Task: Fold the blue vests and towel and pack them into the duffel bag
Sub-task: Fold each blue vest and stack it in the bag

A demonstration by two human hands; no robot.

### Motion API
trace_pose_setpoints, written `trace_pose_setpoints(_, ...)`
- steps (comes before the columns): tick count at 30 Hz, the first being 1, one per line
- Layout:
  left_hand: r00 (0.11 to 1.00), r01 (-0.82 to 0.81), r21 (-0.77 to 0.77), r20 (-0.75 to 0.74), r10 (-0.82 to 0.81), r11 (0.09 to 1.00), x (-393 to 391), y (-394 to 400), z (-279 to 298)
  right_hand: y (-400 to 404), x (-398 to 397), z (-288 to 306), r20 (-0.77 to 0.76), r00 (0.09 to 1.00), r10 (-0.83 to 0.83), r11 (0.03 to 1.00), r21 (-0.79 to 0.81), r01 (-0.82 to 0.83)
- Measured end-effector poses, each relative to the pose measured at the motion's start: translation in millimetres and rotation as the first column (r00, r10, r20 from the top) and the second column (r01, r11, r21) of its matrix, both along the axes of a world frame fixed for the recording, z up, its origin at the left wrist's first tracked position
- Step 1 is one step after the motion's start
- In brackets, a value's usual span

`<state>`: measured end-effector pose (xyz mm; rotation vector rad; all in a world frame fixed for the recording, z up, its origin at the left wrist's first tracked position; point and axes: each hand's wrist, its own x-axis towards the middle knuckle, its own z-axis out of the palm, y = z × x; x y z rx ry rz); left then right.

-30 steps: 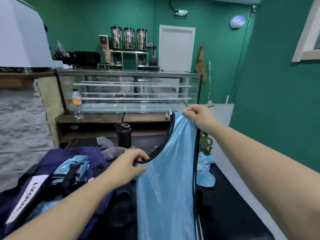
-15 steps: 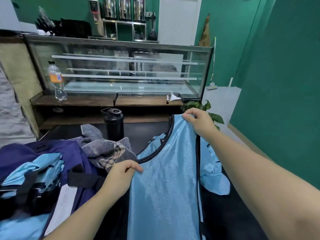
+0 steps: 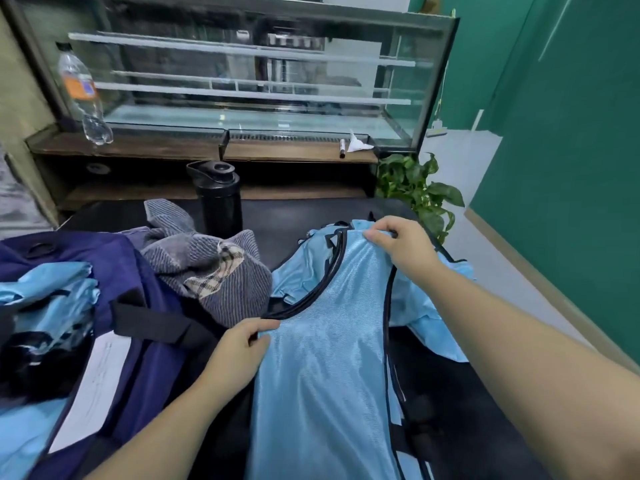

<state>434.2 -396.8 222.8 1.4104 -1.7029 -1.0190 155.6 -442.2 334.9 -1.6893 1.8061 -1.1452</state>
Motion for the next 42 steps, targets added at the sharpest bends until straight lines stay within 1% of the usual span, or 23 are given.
trace_pose_setpoints(6,0.997,0.064,0.070,0.042,-0.067,0.995,9,-6,-3,51,14,17,-0.164,0.978,0.126,0.991,-0.027,-0.132)
trace_pose_setpoints(9,0.988,0.082,0.073,0.128,-0.091,0.994,8,-10,-5,86,19,9,-0.224,0.945,0.240,0.968,-0.022,-0.251)
trace_pose_setpoints(11,0.981,0.086,0.072,0.168,-0.097,0.994,7,-10,-4,107,24,-3,-0.297,0.899,0.321,0.937,-0.036,-0.347)
trace_pose_setpoints(13,0.983,0.088,0.090,0.156,-0.101,0.992,7,-11,-2,126,28,-20,-0.396,0.828,0.398,0.894,-0.036,-0.447)
trace_pose_setpoints(16,0.992,0.075,0.117,0.094,-0.087,0.990,8,-11,1,147,34,-49,-0.502,0.727,0.469,0.851,0.034,-0.525)
trace_pose_setpoints(18,0.993,0.074,0.118,0.078,-0.083,0.990,7,-10,1,156,37,-68,-0.510,0.690,0.514,0.832,0.100,-0.546)
trace_pose_setpoints(20,0.994,0.074,0.122,0.073,-0.084,0.990,7,-10,0,160,38,-75,-0.487,0.677,0.552,0.824,0.195,-0.531)
trace_pose_setpoints(21,0.994,0.073,0.123,0.067,-0.081,0.990,7,-10,0,160,36,-75,-0.472,0.689,0.550,0.830,0.220,-0.512)
trace_pose_setpoints(22,0.995,0.071,0.124,0.062,-0.080,0.990,7,-10,-1,159,33,-75,-0.450,0.735,0.507,0.859,0.203,-0.469)
trace_pose_setpoints(23,0.995,0.072,0.128,0.059,-0.080,0.989,7,-10,-1,156,28,-74,-0.392,0.826,0.406,0.913,0.134,-0.385)
trace_pose_setpoints(24,0.995,0.073,0.128,0.060,-0.081,0.989,7,-10,-2,152,22,-70,-0.276,0.928,0.249,0.969,0.078,-0.236)
trace_pose_setpoints(25,0.995,0.072,0.130,0.060,-0.080,0.989,7,-10,-2,147,13,-67,-0.144,0.986,0.079,0.995,0.078,-0.069)
trace_pose_setpoints(26,0.995,0.073,0.131,0.055,-0.080,0.989,7,-10,-2,144,6,-65,-0.045,0.998,-0.049,0.985,0.162,0.056)
trace_pose_setpoints(27,0.996,0.074,0.129,0.049,-0.081,0.989,7,-10,-3,143,-2,-64,0.015,0.995,-0.094,0.958,0.275,0.086)
trace_pose_setpoints(29,0.996,0.076,0.130,0.037,-0.082,0.989,7,-9,-3,148,-11,-63,0.012,1.000,0.005,0.903,0.430,-0.009)
trace_pose_setpoints(31,0.996,0.074,0.129,0.033,-0.079,0.989,7,-10,-4,162,-7,-59,0.013,0.984,0.180,0.876,0.454,-0.166)
trace_pose_setpoints(32,0.997,0.071,0.131,0.031,-0.075,0.989,8,-10,-5,169,-4,-58,-0.012,0.969,0.248,0.866,0.452,-0.216)
trace_pose_setpoints(33,0.997,0.068,0.136,0.028,-0.073,0.988,8,-10,-5,173,-3,-59,-0.081,0.948,0.307,0.860,0.449,-0.240)
trace_pose_setpoints(35,0.997,0.067,0.139,0.019,-0.070,0.988,8,-10,-6,179,-4,-63,-0.257,0.878,0.404,0.838,0.490,-0.241)
trace_pose_setpoints(38,0.997,0.070,0.128,0.013,-0.072,0.989,7,-8,-5,184,-4,-67,-0.419,0.774,0.475,0.819,0.532,-0.215)
trace_pose_setpoints(40,0.997,0.060,0.129,0.030,-0.064,0.990,7,-8,-4,186,-5,-70,-0.478,0.722,0.501,0.815,0.540,-0.209)
trace_pose_setpoints(41,0.997,0.057,0.127,0.042,-0.062,0.990,7,-8,-4,187,-7,-71,-0.480,0.717,0.505,0.814,0.542,-0.210)
trace_pose_setpoints(42,0.997,0.055,0.125,0.052,-0.062,0.991,7,-8,-4,188,-10,-71,-0.456,0.740,0.495,0.814,0.542,-0.211)
